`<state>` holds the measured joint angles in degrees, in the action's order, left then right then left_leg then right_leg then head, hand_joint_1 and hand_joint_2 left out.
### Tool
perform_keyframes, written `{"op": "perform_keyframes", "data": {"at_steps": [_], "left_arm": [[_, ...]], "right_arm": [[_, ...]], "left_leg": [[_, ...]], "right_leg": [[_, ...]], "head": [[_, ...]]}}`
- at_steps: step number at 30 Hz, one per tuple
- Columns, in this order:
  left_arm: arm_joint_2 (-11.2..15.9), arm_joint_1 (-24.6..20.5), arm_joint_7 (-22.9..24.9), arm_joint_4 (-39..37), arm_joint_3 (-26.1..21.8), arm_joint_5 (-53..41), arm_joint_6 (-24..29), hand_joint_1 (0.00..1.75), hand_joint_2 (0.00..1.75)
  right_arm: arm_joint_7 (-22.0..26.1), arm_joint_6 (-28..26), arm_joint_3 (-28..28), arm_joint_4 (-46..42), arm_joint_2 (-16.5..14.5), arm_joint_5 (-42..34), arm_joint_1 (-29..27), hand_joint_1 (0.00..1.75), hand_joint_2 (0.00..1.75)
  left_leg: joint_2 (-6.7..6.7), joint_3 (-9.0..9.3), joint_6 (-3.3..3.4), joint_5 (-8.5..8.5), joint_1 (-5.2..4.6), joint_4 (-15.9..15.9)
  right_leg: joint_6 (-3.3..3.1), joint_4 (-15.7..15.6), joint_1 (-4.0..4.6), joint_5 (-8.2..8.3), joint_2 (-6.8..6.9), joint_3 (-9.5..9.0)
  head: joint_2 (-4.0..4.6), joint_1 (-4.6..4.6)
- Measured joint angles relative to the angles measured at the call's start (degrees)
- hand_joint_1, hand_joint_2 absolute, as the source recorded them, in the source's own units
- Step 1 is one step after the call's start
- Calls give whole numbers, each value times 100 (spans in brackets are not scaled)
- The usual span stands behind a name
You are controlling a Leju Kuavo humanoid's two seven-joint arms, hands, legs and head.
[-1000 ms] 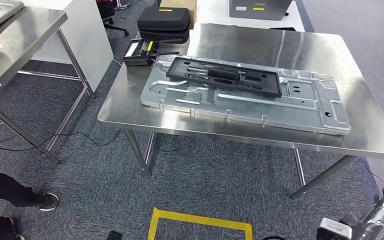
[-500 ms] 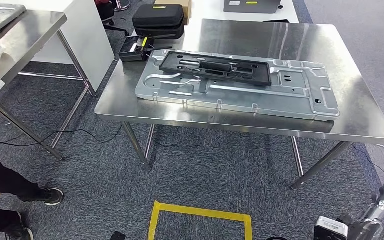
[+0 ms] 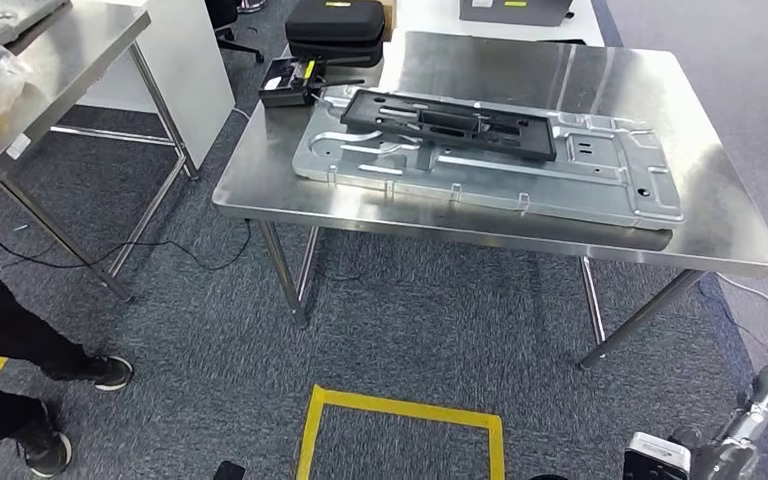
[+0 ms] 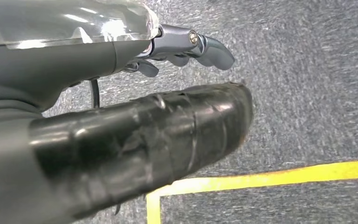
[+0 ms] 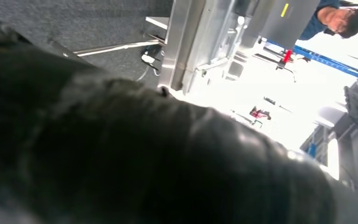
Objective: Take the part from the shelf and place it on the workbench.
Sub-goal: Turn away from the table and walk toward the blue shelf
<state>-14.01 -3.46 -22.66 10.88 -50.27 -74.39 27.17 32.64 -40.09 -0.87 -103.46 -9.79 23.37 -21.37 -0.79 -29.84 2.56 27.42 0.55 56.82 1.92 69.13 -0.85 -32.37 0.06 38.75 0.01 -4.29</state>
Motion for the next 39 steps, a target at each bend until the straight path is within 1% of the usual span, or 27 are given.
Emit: {"op": "perform_keyframes", "data": {"at_steps": [1,2,3,4,6,7,8,11,13,15,16,17,18,19,21,22,24,26,27,28,31,32,33,34,35,37,39], "left_arm": [[0,4,-1,0,0,-1,0,0,0],[0,8,-1,0,0,-1,0,0,0],[0,10,0,0,0,-1,0,0,0],[-1,10,0,0,0,-1,1,0,0],[-3,8,1,0,0,-1,2,0,0],[-4,6,1,0,0,-2,4,0,0],[-4,4,1,0,0,-2,5,0,0],[-3,6,0,0,-1,-3,8,0,0],[-1,10,-1,0,-3,-4,9,0,0],[0,10,0,0,-4,-6,9,0,0],[0,11,1,0,-4,-8,9,0,0],[0,11,1,0,-4,-9,9,0,0],[0,11,1,0,-4,-11,8,0,0],[0,11,2,0,-4,-13,8,0,0],[1,-3,2,0,-4,-16,7,0,0],[2,-11,3,1,-4,-16,6,0,0],[3,-21,7,1,-4,-18,3,0,0],[-2,-12,15,0,-4,-19,1,0,0],[-5,-9,19,0,-5,-20,0,0,0],[-7,-7,22,0,-6,-19,-1,0,0],[-9,-1,37,0,-9,-7,-2,0,0],[-10,1,44,0,-9,1,-2,0,0],[-11,2,51,0,-9,13,-3,0,0],[-11,4,55,0,-9,25,-4,0,0],[-12,7,58,0,-9,37,-5,0,0],[-15,11,63,0,-11,52,-6,0,0],[-22,1,64,0,-16,59,-2,0,0]], "right_arm": [[-1,0,0,15,0,-1,0,0,0],[-3,0,0,29,0,-3,-1,0,0],[-4,0,0,43,0,-4,-2,0,0],[-6,0,0,51,0,-7,0,0,0],[-8,1,0,60,0,-9,6,0,0],[-9,1,0,63,-1,-10,10,0,0],[-10,1,0,68,-1,-11,11,0,0],[-13,3,0,82,-4,-11,5,0,0],[-30,10,0,91,-7,-18,8,0,0],[-72,49,9,120,-9,-29,12,0,0],[-93,77,29,149,-9,-37,15,0,0],[-108,107,59,187,-9,-45,19,0,0],[-117,135,100,233,-9,-51,25,0,0],[-137,165,145,287,-9,-47,33,0,0],[-186,272,284,458,-14,8,86,0,0],[-198,365,413,601,-24,46,144,0,0],[-81,629,848,1041,-66,92,328,0,0],[185,872,1415,1571,-123,100,529,0,0],[287,946,1690,1818,-147,127,604,0,0],[332,984,1929,2033,-166,177,668,0,0],[384,1009,2619,2910,-195,404,995,0,0],[457,996,2910,3370,-191,465,1151,0,0],[539,978,3222,3850,-184,513,1288,0,0],[607,957,3520,4295,-176,553,1391,0,0],[645,939,3759,4636,-164,576,1462,0,0],[687,905,4108,5211,-134,603,1617,0,0],[703,884,4407,5874,-89,617,1818,0,0]], "left_leg": [[-3,-60,3,-37,-4,14],[-5,-121,0,-69,-7,33],[-5,-176,-7,-96,-8,55],[-4,-223,-16,-116,-8,81],[1,-298,-49,-144,-18,143],[3,-327,-75,-160,-27,166],[3,-349,-107,-180,-35,181],[10,-393,-216,-233,-35,192],[27,-509,-268,10,-25,425],[37,-739,-303,516,-6,1058],[37,-833,-319,724,0,1405],[36,-861,-331,838,3,1634],[36,-784,-335,842,4,1658],[36,-587,-329,752,5,1452],[38,-17,-281,526,0,629],[41,195,-245,452,-13,281],[45,335,-171,415,-50,-6],[42,296,-97,310,-56,-16],[37,263,-56,245,-47,-34],[29,217,-13,176,-35,-58],[-6,26,58,8,-36,-66],[-15,-45,60,-40,-40,-53],[-16,-114,58,-81,-43,-34],[-7,-182,51,-115,-44,-8],[5,-246,41,-141,-44,23],[11,-345,1,-178,-50,93],[-8,-392,-64,-224,-54,132]], "right_leg": [[21,329,-4,-176,1,90],[34,506,-5,-248,1,102],[38,473,-6,-215,2,9],[30,211,-6,-92,2,-199],[-17,-601,7,148,1,-713],[-50,-897,21,217,-2,-874],[-83,-1049,37,238,-5,-937],[-194,-1084,38,331,-3,-872],[-291,-1118,8,433,12,-798],[-348,-1119,9,526,25,-677],[-352,-1110,13,571,27,-607],[-347,-1095,17,615,28,-534],[-338,-1075,19,655,28,-462],[-325,-1052,18,692,26,-394],[-284,-1007,20,759,20,-295],[-255,-992,27,790,19,-270],[-179,-994,30,860,26,-257],[-97,-1020,18,931,28,-252],[-63,-995,12,893,20,-231],[-37,-886,8,757,11,-182],[19,16,-3,-19,-4,87],[34,315,-6,-166,-3,136],[40,453,-8,-184,-2,104],[37,382,-9,-99,-1,-35],[23,98,-9,37,0,-279],[-28,-711,14,195,-4,-832],[-88,-1141,59,203,-9,-1060]], "head": [[0,1],[0,2],[-1,1],[-1,1],[-1,1],[-1,2],[-1,2],[-1,3],[0,7],[0,13],[-1,13],[0,13],[0,14],[0,14],[-1,14],[-1,11],[-1,9],[-1,9],[-1,6],[-1,4],[-1,0],[-1,0],[-1,1],[0,0],[0,0],[1,2],[0,2]]}}
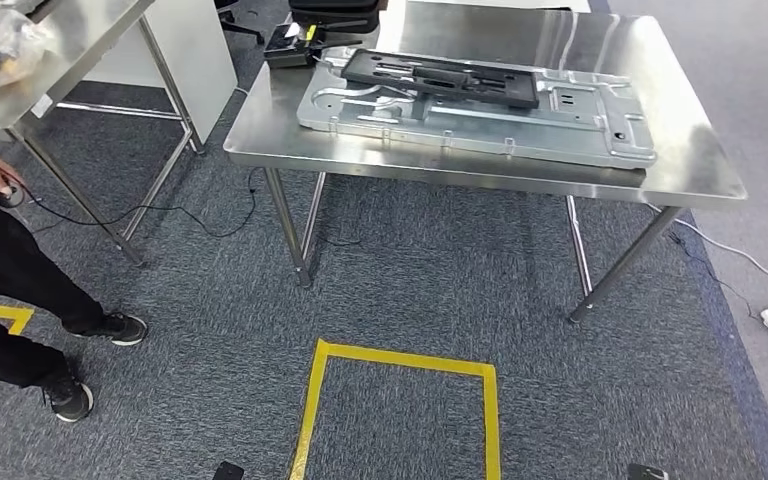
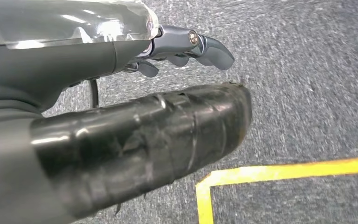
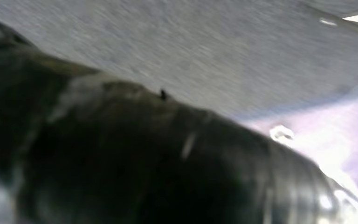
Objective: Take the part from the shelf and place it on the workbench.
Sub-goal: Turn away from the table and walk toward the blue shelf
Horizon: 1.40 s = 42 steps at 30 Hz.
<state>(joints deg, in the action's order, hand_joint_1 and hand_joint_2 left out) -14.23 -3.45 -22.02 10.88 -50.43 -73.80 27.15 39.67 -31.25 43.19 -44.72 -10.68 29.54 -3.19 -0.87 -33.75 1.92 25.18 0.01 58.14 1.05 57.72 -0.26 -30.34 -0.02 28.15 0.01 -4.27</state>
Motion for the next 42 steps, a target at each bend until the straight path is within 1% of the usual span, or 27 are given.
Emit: {"op": "perform_keyframes", "data": {"at_steps": [2,4,7,8,9,10,11,12,14,16,18,19,21,23,24,25,26,28,30,31,34,36,38,39,40,41,42], "left_arm": [[-12,-8,0,0,-4,4,5,0,0],[-19,2,2,0,-8,11,9,0,0],[-18,10,5,0,-12,19,14,0,0],[-17,9,5,0,-14,21,17,0,0],[-17,10,5,0,-19,26,22,0,0],[-17,11,5,0,-27,30,27,0,0],[-17,12,5,0,-39,34,33,0,0],[-17,9,5,1,-51,34,38,0,0],[-16,-3,3,1,-73,25,45,0,0],[-15,-11,-3,1,-89,11,49,0,0],[-18,-5,-7,0,-102,2,52,0,0],[-20,-6,-8,0,-104,-1,52,0,0],[-21,-11,-13,0,-109,-3,54,0,0],[-20,-10,-17,0,-111,-8,56,0,0],[-21,-8,-20,0,-112,-10,56,0,0],[-21,-8,-24,0,-113,-11,56,0,0],[-22,-8,-27,0,-113,-13,56,0,0],[-21,-10,-30,0,-113,-14,57,0,0],[-21,-13,-30,0,-114,-14,60,0,0],[-21,-14,-30,0,-114,-14,61,0,0],[-22,-7,-36,0,-115,-7,63,0,0],[-22,3,-50,0,-115,-2,63,0,0],[-22,7,-68,0,-116,-1,63,0,0],[-22,8,-76,0,-116,0,63,0,0],[-21,10,-86,0,-116,1,63,0,0],[-21,12,-93,0,-117,1,63,0,0],[-20,12,-99,0,-117,1,63,0,0]], "right_arm": [[6,-23,295,619,31,17,139,0,0],[15,-54,485,1026,36,32,215,0,0],[-132,-58,614,1473,39,93,306,0,0],[-281,-53,647,1618,48,137,334,0,0],[-472,-41,682,1768,57,182,360,0,0],[-683,-15,722,1913,65,219,384,0,0],[-911,31,773,2054,66,246,405,0,0],[-1143,94,827,2184,57,267,424,0,0],[-1599,235,914,2412,21,323,450,0,0],[-1917,360,955,2594,-26,410,461,0,0],[-2053,452,972,2727,-60,487,466,0,0],[-2077,486,976,2775,-72,513,468,0,0],[-2069,547,981,2845,-83,554,475,0,0],[-1995,621,981,2889,-92,590,487,0,0],[-1939,654,981,2901,-92,605,495,0,0],[-1884,689,981,2909,-91,617,504,0,0],[-1836,720,981,2915,-88,633,513,0,0],[-1764,759,981,2922,-82,676,538,0,0],[-1723,779,981,2933,-78,710,563,0,0],[-1715,785,981,2943,-78,715,573,0,0],[-1721,801,981,2969,-77,718,595,0,0],[-1736,826,981,2981,-78,720,604,0,0],[-1770,849,981,2993,-78,725,601,0,0],[-1793,857,981,3002,-78,728,599,0,0],[-1812,860,982,3011,-78,733,598,0,0],[-1825,863,982,3021,-78,738,598,0,0],[-1833,865,982,3030,-78,743,597,0,0]], "left_leg": [[-3,-16,-75,-56,-5,-5],[23,-87,-137,77,-3,113],[45,-386,-204,813,20,998],[45,-456,-222,988,27,1326],[45,-452,-234,1040,31,1518],[45,-351,-236,974,33,1513],[45,-143,-229,827,34,1295],[46,148,-207,678,32,913],[48,687,-149,579,7,103],[48,847,-95,620,-25,-237],[35,788,-22,540,-13,-275],[24,752,29,482,0,-292],[2,639,110,360,22,-318],[-1,498,137,259,18,-301],[-4,426,131,212,17,-281],[-5,348,118,170,21,-251],[-6,271,100,135,28,-210],[-3,119,57,94,40,-100],[0,23,-6,61,34,-5],[0,-3,-46,35,29,16],[13,-67,-168,32,48,62],[28,-227,-220,387,68,411],[32,-457,-246,874,71,1111],[32,-526,-250,996,71,1418],[32,-520,-244,1005,70,1579],[33,-403,-228,909,67,1521],[33,-181,-199,760,62,1248]], "right_leg": [[-72,-49,14,46,4,35],[-176,-91,-15,134,23,103],[-277,-98,-25,290,34,296],[-278,-88,-19,337,35,368],[-274,-73,-14,380,38,438],[-266,-54,-11,419,41,504],[-255,-30,-9,452,43,565],[-242,-2,-7,482,45,611],[-198,51,4,543,46,684],[-138,67,7,616,50,718],[-73,69,0,660,44,740],[-45,129,-4,578,35,771],[2,559,-25,117,18,913],[46,1255,-50,-387,14,1087],[67,1513,-62,-475,14,1112],[85,1589,-75,-427,14,1046],[99,1463,-90,-291,15,880],[113,716,-115,-54,15,322],[73,107,-96,-57,1,-48],[40,-1,-75,-97,-6,-87],[-113,-33,-71,-8,-1,16],[-217,-58,-85,81,15,128],[-262,-54,-65,163,23,244],[-266,-50,-52,205,25,299],[-267,-44,-39,242,26,350],[-263,-37,-26,274,24,392],[-257,-30,-15,299,22,422]], "head": [[1,-1],[0,4],[-1,17],[0,17],[0,17],[1,17],[1,18],[0,18],[-1,16],[0,15],[0,14],[0,13],[-1,12],[0,12],[0,11],[1,12],[1,12],[0,12],[0,15],[-1,18],[0,18],[0,21],[0,23],[0,24],[0,24],[0,24],[0,25]]}}
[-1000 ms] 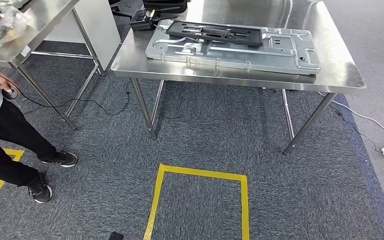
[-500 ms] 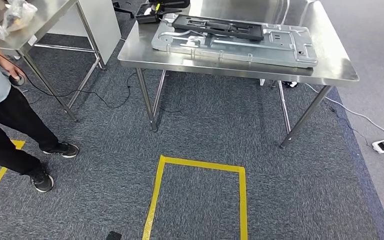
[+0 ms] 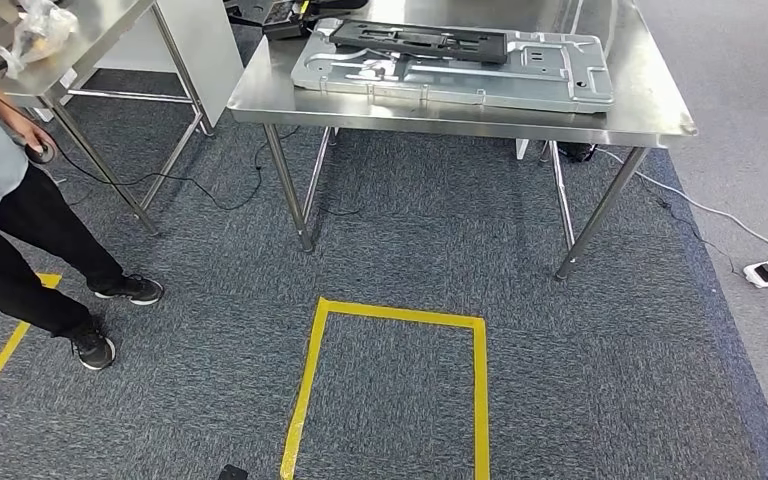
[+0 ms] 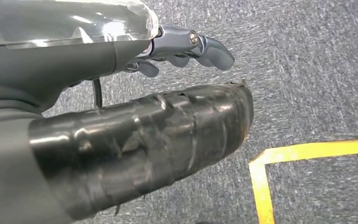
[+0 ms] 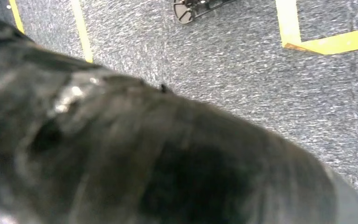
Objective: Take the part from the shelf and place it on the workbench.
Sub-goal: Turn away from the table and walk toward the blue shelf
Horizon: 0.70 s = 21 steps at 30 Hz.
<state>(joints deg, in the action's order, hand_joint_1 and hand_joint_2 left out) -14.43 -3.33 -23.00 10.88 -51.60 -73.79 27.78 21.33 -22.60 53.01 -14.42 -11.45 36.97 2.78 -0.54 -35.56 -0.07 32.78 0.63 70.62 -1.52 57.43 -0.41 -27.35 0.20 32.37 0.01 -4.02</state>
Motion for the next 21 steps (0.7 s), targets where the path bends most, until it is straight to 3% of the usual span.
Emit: {"op": "perform_keyframes", "data": {"at_steps": [2,4,6,8,9,11,12,13,14,17,19,21], "left_arm": [[5,-8,-8,0,-1,1,0,0,0],[10,-16,-13,0,-1,1,0,0,0],[10,-13,-16,0,-1,0,0,0,0],[4,-6,-16,1,-2,1,0,0,0],[3,-6,-16,1,-3,2,1,0,0],[3,-5,-16,2,-6,2,2,0,0],[4,-1,-16,1,-7,1,2,0,0],[4,3,-16,1,-7,1,2,0,0],[4,5,-17,1,-7,0,2,0,0],[2,3,-26,1,-7,1,2,0,0],[2,1,-33,0,-8,2,2,0,0],[1,-2,-34,0,-9,2,2,0,0]], "right_arm": [[-7,2,-1,18,-5,12,2,0,0],[-11,4,-1,31,-13,22,4,0,0],[-13,4,-1,37,-16,27,5,0,0],[-13,4,-1,38,-15,29,5,0,0],[-14,4,-1,39,-14,30,4,0,0],[-17,5,-1,44,-13,30,-1,0,0],[-23,7,-1,50,-13,32,-3,0,0],[-31,8,-1,57,-13,36,-5,0,0],[-40,11,-1,62,-12,42,-7,0,0],[-65,22,-1,71,-4,64,-4,0,0],[-73,37,-2,74,-2,79,2,0,0],[-74,60,-2,75,0,94,3,0,0]], "left_leg": [[1,586,89,-216,-27,-860],[1,892,149,-241,-61,-1402],[0,888,174,-247,-67,-1506],[-15,886,223,-312,-39,-1566],[-22,877,252,-349,-21,-1590],[-33,821,289,-387,-19,-1575],[-36,791,292,-393,-21,-1553],[-38,768,291,-394,-21,-1530],[-39,752,285,-389,-20,-1504],[-40,722,227,-333,-25,-1404],[-52,684,167,-303,-49,-1345],[-75,664,113,-306,-56,-1330]], "right_leg": [[27,17,23,40,0,25],[87,31,31,85,6,42],[160,29,30,129,12,58],[218,146,23,36,1,112],[243,359,18,-118,-6,205],[289,1087,-8,-537,-15,519],[311,1437,-21,-676,-15,665],[328,1634,-33,-708,-15,738],[339,1608,-45,-625,-13,701],[315,567,-56,-134,33,148],[260,182,-33,-70,63,-15],[194,160,-19,-73,41,7]], "head": [[0,-1],[0,-1],[1,-2],[1,-6],[1,-8],[1,-11],[0,-10],[-1,-10],[-1,-10],[-1,-12],[-1,-6],[-1,-1]]}}
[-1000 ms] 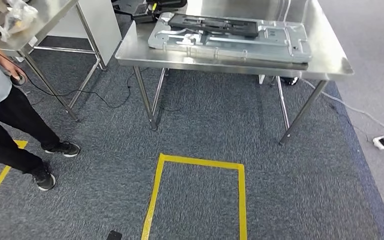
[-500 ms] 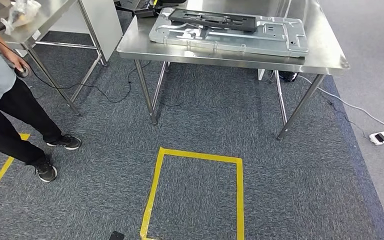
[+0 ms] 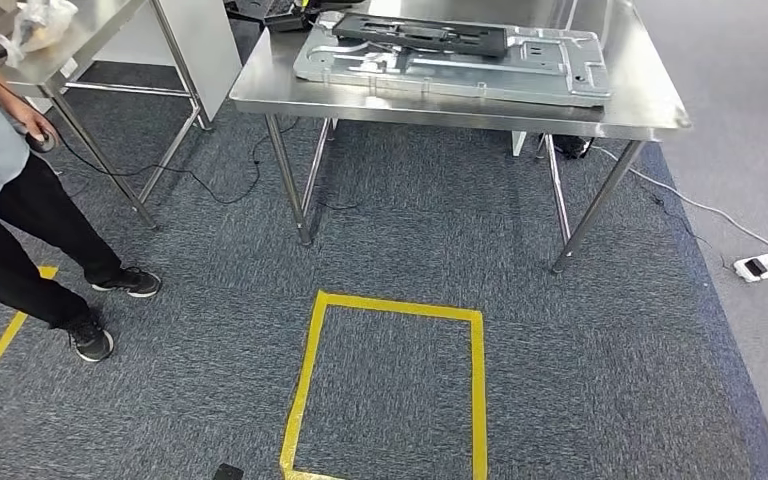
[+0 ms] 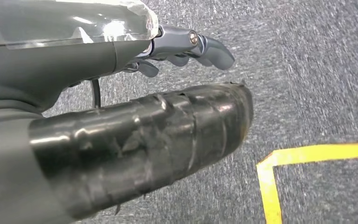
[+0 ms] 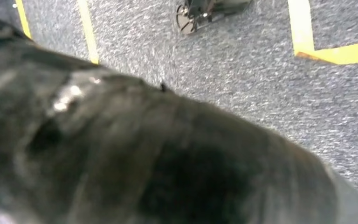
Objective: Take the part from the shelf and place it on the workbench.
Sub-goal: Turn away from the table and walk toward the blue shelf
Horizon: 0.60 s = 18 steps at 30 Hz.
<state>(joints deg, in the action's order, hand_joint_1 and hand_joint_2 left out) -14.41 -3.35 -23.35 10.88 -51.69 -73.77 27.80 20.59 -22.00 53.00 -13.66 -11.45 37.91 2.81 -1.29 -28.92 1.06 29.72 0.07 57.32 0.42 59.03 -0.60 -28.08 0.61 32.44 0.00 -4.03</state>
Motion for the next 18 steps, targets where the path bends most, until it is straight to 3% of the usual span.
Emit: {"op": "perform_keyframes", "data": {"at_steps": [2,3,6,7,8,9,11,13,16,18], "left_arm": [[-1,-3,-3,1,-1,0,3,0,0],[-1,-4,-7,1,-1,2,4,0,0],[-1,1,-14,0,-2,14,7,0,0],[-1,6,-14,0,-3,15,7,0,0],[-1,10,-15,0,-3,15,7,0,0],[-1,13,-15,0,-3,16,7,0,0],[2,12,-16,1,-7,17,7,0,0],[8,7,-21,2,-15,18,11,0,0],[4,7,-29,1,-21,24,15,0,0],[-5,6,-30,1,-23,31,16,0,0]], "right_arm": [[-5,23,1,0,2,22,-3,0,0],[-10,31,1,0,2,39,-3,0,0],[-32,32,1,1,2,74,-3,0,0],[-42,32,1,1,2,79,-5,0,0],[-52,32,1,2,2,84,-6,0,0],[-62,32,1,3,2,89,-7,0,0],[-81,33,-1,5,-3,109,-5,0,0],[-103,33,-4,9,-10,134,2,0,0],[-126,34,-10,13,-13,162,-7,0,0],[-139,36,-11,15,-13,170,-16,0,0]], "left_leg": [[8,-38,-59,86,16,91],[26,-118,-87,215,26,271],[65,-615,-137,747,47,1337],[67,-736,-142,805,49,1589],[68,-758,-139,745,49,1630],[73,-671,-126,584,48,1448],[165,-301,-64,177,43,662],[276,-68,-10,-4,27,104],[264,-55,42,-38,18,-13],[203,-38,112,-102,49,-75]], "right_leg": [[-78,-39,-12,31,-18,1],[-120,-59,-20,49,-25,2],[-182,-62,-13,75,-61,44],[-185,-54,-9,77,-81,56],[-186,-44,-7,78,-106,63],[-184,-36,-6,79,-135,63],[-168,-26,-2,86,-195,58],[-117,-15,3,106,-247,82],[-8,-25,-5,147,-300,117],[50,146,1,7,-241,193]], "head": [[0,-2],[0,-3],[2,-1],[2,-1],[2,-2],[1,-2],[1,-3],[1,-3],[1,-2],[1,-4]]}}
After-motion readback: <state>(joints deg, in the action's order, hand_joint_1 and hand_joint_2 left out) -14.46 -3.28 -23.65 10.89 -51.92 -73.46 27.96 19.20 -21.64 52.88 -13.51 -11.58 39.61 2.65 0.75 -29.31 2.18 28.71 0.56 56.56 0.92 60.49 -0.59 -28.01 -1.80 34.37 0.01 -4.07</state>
